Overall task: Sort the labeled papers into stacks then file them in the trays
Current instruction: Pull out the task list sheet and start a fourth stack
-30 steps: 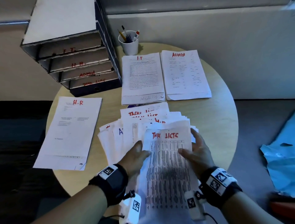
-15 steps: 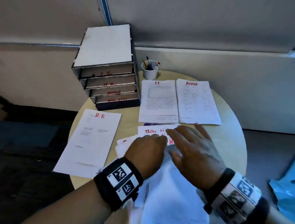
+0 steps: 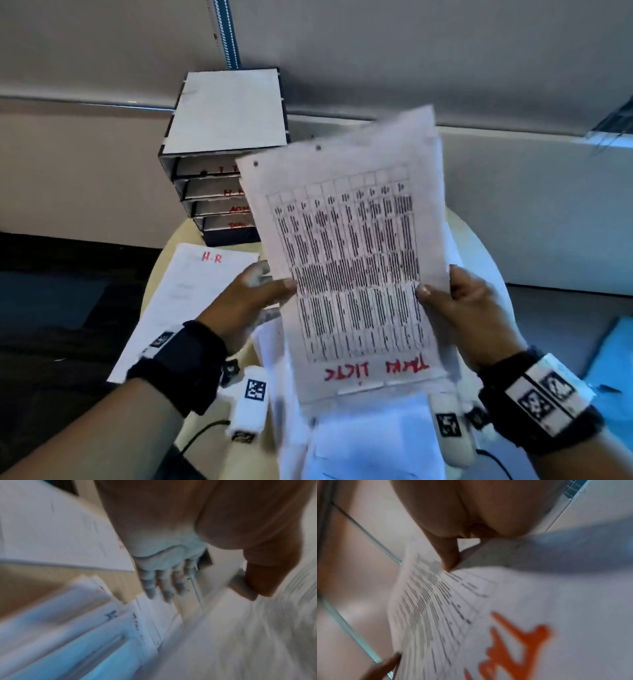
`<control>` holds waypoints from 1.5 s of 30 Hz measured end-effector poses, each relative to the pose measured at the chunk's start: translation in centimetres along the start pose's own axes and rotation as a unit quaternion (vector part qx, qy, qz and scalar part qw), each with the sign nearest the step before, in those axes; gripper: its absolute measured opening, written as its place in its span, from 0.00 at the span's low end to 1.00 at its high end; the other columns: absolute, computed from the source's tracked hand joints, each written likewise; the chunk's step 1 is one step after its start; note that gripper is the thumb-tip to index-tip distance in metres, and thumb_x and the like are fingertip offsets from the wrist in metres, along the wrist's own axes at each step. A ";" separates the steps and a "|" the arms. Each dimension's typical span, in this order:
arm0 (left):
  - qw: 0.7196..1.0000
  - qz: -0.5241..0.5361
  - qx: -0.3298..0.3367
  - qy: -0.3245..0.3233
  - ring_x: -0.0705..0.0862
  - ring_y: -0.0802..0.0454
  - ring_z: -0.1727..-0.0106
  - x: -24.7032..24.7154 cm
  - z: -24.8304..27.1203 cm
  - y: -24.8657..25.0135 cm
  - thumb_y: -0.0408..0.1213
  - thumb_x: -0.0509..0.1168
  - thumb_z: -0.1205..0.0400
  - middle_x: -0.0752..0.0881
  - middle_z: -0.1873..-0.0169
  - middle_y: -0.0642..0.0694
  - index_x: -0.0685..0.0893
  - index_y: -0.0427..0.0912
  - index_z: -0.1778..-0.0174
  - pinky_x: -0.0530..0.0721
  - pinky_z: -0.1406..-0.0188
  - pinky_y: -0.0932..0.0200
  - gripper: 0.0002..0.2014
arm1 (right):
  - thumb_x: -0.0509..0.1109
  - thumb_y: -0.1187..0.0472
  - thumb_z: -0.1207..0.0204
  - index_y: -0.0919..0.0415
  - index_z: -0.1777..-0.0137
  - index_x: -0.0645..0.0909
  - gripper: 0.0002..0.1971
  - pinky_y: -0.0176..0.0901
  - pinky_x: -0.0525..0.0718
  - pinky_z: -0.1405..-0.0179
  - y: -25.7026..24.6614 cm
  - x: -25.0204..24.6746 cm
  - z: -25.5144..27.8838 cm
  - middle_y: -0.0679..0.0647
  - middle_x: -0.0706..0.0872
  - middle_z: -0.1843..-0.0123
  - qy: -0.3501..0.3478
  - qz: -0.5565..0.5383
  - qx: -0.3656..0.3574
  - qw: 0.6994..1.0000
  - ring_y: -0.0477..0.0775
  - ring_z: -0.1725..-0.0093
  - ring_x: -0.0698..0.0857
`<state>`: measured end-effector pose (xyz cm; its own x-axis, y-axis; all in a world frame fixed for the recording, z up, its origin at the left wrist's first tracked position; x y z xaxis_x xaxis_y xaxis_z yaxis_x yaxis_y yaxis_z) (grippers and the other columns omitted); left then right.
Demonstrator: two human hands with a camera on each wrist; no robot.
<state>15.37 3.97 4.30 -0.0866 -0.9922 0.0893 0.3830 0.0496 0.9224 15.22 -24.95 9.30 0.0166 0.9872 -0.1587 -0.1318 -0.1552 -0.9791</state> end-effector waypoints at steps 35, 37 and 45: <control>0.696 -0.628 0.337 -0.089 0.82 0.44 0.60 15.3 3.8 6.0 0.37 0.60 0.30 0.80 0.62 0.52 0.75 0.51 0.59 0.80 0.68 0.53 0.06 | 0.80 0.56 0.35 0.57 0.37 0.82 0.25 0.60 0.79 0.34 -9.5 -1.2 11.7 0.58 0.86 0.39 0.138 0.451 -0.385 0.793 0.60 0.38 0.84; 0.662 -0.653 0.342 -0.135 0.83 0.44 0.59 19.7 4.4 5.1 0.35 0.61 0.28 0.82 0.61 0.50 0.79 0.52 0.55 0.80 0.67 0.53 0.09 | 0.77 0.52 0.37 0.51 0.42 0.83 0.21 0.52 0.83 0.50 -6.8 0.6 10.5 0.48 0.88 0.51 0.037 0.574 -0.317 0.754 0.57 0.52 0.88; 0.674 -0.552 0.485 -0.080 0.81 0.43 0.52 26.7 6.3 4.8 0.32 0.69 0.29 0.85 0.54 0.45 0.83 0.46 0.52 0.73 0.56 0.50 0.11 | 0.71 0.53 0.26 0.47 0.62 0.83 0.04 0.46 0.80 0.70 4.0 -14.8 8.6 0.44 0.86 0.70 0.069 0.490 -0.025 0.869 0.51 0.68 0.86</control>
<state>9.13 -21.53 13.47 0.0465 -0.4641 -0.8846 -0.7696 -0.5812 0.2645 5.94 -39.84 8.83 0.0390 0.3678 -0.9291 -0.1066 -0.9229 -0.3699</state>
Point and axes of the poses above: each hand's wrist, its own z-axis away from the middle knuckle, its own x-axis out of the palm, y = z × x, the point moved 10 cm from there along -z, towards the middle knuckle
